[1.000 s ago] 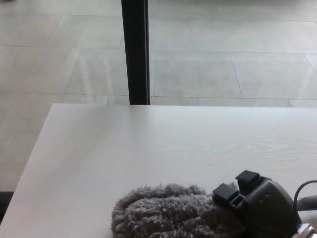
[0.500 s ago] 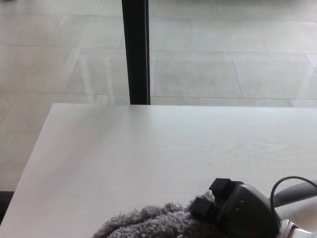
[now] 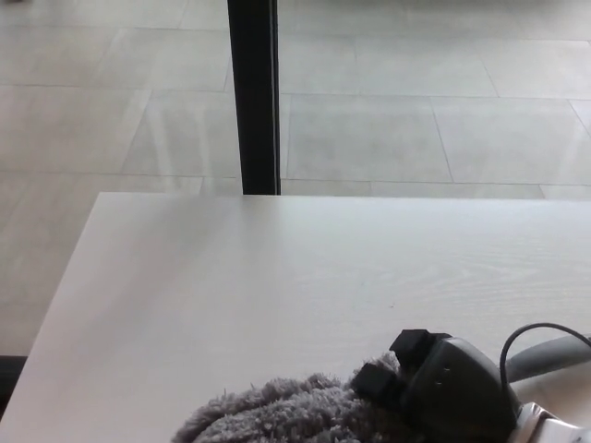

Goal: The robot uses its right hand to pick up the duster kept in the middle of the desk and use it to wipe the desk by swiping its surface twice

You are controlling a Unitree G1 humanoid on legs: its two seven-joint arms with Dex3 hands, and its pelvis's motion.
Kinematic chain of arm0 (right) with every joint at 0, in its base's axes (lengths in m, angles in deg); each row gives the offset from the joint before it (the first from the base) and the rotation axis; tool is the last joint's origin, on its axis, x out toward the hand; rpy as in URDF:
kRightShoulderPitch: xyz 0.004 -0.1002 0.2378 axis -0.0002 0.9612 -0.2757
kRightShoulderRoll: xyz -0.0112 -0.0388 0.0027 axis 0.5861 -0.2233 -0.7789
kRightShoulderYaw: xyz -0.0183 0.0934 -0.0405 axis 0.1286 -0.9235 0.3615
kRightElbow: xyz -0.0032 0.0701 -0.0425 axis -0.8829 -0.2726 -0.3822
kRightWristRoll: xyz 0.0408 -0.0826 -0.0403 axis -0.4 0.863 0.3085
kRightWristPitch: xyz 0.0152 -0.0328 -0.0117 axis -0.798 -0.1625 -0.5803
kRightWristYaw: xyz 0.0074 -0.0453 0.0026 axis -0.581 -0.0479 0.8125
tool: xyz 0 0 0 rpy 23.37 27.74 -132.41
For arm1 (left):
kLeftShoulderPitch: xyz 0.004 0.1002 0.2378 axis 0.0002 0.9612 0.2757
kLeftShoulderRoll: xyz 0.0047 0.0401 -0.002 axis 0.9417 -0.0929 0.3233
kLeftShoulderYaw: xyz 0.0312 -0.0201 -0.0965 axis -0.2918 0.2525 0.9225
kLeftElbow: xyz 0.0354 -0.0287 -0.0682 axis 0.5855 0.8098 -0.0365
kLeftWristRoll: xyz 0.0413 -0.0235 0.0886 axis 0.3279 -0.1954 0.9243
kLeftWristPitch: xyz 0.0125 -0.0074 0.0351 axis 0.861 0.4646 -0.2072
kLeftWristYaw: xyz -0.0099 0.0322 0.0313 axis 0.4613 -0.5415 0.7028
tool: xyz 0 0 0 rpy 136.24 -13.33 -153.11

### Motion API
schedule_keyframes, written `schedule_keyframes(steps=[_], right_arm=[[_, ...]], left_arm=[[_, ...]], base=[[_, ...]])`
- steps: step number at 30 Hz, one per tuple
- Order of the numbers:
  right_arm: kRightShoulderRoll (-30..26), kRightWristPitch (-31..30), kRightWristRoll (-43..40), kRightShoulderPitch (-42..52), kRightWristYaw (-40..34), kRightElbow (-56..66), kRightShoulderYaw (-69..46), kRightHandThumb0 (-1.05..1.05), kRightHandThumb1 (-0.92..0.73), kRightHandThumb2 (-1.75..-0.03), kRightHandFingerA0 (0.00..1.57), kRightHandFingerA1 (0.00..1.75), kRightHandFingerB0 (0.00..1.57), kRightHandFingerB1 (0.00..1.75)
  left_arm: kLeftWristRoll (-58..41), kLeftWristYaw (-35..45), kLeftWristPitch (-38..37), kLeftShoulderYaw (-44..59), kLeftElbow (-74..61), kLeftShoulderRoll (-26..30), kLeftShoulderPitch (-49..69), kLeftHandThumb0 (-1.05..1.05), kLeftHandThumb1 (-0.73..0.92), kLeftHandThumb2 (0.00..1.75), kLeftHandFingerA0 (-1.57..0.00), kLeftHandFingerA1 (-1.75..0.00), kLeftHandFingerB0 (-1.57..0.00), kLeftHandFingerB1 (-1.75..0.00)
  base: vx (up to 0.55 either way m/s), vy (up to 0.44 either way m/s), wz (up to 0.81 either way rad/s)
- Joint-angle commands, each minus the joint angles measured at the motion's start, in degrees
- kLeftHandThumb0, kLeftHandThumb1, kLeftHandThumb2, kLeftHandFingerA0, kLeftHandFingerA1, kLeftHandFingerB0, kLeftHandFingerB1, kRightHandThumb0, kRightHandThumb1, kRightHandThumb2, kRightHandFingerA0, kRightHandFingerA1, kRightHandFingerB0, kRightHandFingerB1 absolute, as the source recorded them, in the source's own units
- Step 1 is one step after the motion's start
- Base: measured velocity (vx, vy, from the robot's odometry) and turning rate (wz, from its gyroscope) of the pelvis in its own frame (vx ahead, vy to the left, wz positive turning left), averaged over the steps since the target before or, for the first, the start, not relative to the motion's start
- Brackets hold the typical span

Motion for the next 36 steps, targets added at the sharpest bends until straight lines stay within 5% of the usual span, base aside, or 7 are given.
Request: schedule_keyframes(steps=[1,9,11,13,18,20,36], right_arm=[[3.89,-8.54,-7.36,3.68,10.74,-8.05,-8.82,-0.40,-0.47,-0.91,1.21,1.38,0.78,0.90],[3.37,-11.83,-16.06,1.14,12.79,-18.25,-24.34,-0.27,-0.60,-0.61,0.90,1.66,0.82,0.66],[2.36,-13.99,-15.06,0.06,11.88,-19.95,-25.63,-0.27,-0.43,-0.86,1.18,1.34,0.81,0.87],[0.96,-14.13,-15.80,-0.82,13.63,-21.06,-28.32,-0.17,-0.63,-0.60,0.82,1.75,0.67,1.51],[-4.60,-16.55,-15.73,-1.28,15.65,-24.04,-32.15,-0.33,-0.65,-0.62,0.88,1.70,0.88,0.98],[-5.70,-18.24,-15.46,-0.97,16.88,-24.88,-32.59,-0.34,-0.52,-0.93,1.15,1.34,0.80,1.08],[-13.07,-23.90,-18.48,4.00,20.25,-26.45,-37.00,-0.39,-0.65,-0.59,0.84,1.67,0.82,1.06]], left_arm=[[-0.98,0.75,-1.02,0.27,-0.30,0.06,0.87,-0.50,0.65,0.60,-0.72,-0.64,-0.62,-0.53],[-0.31,-1.24,-7.53,0.17,-0.73,-1.19,2.78,-0.46,0.73,0.62,-0.80,-0.57,-0.64,-0.48],[-0.80,-1.10,-7.63,0.48,-1.28,-1.46,3.02,-0.47,0.71,0.62,-0.79,-0.58,-0.66,-0.50],[0.16,-0.78,-7.40,-0.54,-1.24,-1.21,3.20,-0.52,0.68,0.61,-0.76,-0.56,-0.63,-0.48],[-1.82,1.37,-4.32,0.97,-0.41,-1.05,2.69,-0.54,0.65,0.59,-0.75,-0.64,-0.63,-0.53],[-1.72,1.39,-3.90,1.01,-0.44,-0.77,2.85,-0.52,0.68,0.60,-0.73,-0.64,-0.59,-0.51],[-2.26,2.16,-1.89,1.44,-0.24,-0.26,3.61,-0.49,0.65,0.60,-0.71,-0.60,-0.58,-0.48]], base=[[0.00,0.000,0.00],[0.00,0.000,0.00],[0.00,0.000,0.00],[0.00,0.000,0.00],[0.00,0.000,0.00],[0.00,0.000,0.00],[0.00,0.000,0.00]])
